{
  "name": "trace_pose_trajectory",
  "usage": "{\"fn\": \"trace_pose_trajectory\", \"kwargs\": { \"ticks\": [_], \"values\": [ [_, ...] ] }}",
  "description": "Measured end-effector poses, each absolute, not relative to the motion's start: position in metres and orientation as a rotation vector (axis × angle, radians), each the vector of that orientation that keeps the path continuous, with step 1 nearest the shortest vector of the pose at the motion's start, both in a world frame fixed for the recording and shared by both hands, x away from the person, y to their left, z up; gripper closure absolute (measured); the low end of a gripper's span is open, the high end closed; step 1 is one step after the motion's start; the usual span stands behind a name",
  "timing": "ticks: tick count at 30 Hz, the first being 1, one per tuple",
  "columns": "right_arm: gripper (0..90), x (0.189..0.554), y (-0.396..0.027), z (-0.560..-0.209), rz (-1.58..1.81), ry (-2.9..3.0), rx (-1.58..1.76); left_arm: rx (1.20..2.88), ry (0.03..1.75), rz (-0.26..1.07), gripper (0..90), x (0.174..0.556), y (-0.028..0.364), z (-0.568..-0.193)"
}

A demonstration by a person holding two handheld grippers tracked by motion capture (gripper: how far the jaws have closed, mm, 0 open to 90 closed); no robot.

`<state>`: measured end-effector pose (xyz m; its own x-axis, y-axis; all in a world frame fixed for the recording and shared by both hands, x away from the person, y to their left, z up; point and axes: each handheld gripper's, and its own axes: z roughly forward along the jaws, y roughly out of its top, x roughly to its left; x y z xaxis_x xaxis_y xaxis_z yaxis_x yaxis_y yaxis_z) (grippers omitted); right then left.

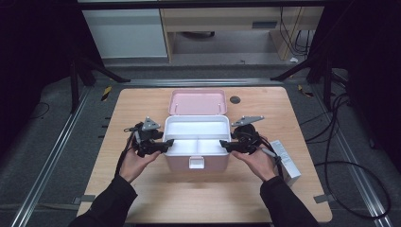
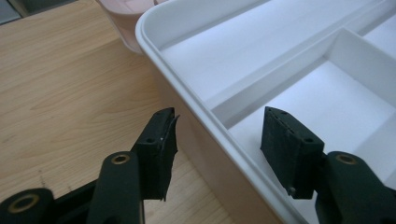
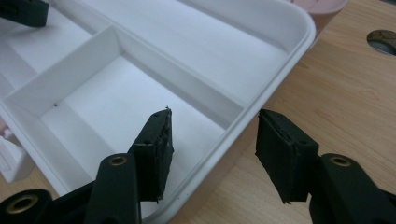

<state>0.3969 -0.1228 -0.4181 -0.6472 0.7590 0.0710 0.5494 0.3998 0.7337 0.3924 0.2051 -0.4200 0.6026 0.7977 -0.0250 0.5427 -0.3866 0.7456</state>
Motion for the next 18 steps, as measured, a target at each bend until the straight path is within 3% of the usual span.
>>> {"fn": "trace_pose_trajectory", "kwargs": {
  "ticks": [5, 18],
  "values": [
    [50.3, 0.3958, -0.1239, -0.4210, 1.102, 2.384, 1.156, 2.084, 1.052, 0.427, 53.5, 0.3931, 0.2062, -0.4197],
    [50.2, 0.3884, -0.1218, -0.4204, 1.094, 2.381, 1.197, 2.095, 1.058, 0.419, 55.4, 0.3874, 0.2066, -0.4184]
  ]
}}
